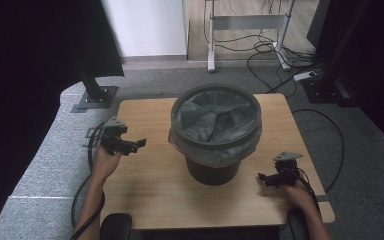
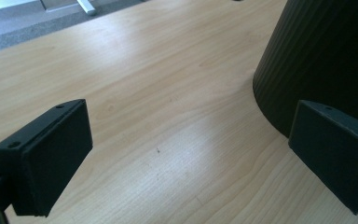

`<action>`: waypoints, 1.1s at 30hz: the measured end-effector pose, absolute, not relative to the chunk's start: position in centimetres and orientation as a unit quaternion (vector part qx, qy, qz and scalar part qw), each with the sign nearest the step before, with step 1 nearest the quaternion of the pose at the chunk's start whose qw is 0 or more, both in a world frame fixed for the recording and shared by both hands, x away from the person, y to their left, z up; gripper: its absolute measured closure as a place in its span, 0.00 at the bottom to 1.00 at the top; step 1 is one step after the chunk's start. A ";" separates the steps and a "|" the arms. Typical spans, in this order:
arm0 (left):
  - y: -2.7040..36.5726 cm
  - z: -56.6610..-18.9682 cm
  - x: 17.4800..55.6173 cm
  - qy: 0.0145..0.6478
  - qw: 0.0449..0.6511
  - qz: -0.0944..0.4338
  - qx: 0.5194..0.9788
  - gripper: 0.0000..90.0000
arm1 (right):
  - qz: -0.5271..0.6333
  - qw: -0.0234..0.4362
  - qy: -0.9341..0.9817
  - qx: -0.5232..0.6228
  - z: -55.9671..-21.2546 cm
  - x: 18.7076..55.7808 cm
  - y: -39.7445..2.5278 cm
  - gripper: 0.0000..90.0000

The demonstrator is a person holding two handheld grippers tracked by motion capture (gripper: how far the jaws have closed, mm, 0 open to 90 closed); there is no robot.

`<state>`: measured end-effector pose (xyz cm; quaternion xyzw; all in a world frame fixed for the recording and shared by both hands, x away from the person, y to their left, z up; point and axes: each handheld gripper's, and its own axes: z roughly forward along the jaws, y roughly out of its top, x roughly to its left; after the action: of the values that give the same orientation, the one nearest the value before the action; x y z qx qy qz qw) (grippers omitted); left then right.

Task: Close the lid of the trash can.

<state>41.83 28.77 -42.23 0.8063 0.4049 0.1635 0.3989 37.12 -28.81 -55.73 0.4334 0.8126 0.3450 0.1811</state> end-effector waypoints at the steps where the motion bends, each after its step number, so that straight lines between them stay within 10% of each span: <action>1: 28.7 -42.6 41.7 0.405 0.398 0.164 0.807 0.00 | 0.345 0.181 0.812 0.434 -55.7 37.1 -28.8 0.00; 33: 25.1 -53.4 40.9 0.407 0.338 0.137 0.837 0.00 | 0.345 0.181 0.812 0.434 -55.7 37.1 -28.8 0.00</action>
<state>40.87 25.10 -53.43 0.8372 0.4072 0.1371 0.3382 37.10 -28.80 -55.73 0.4341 0.8121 0.3455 0.1809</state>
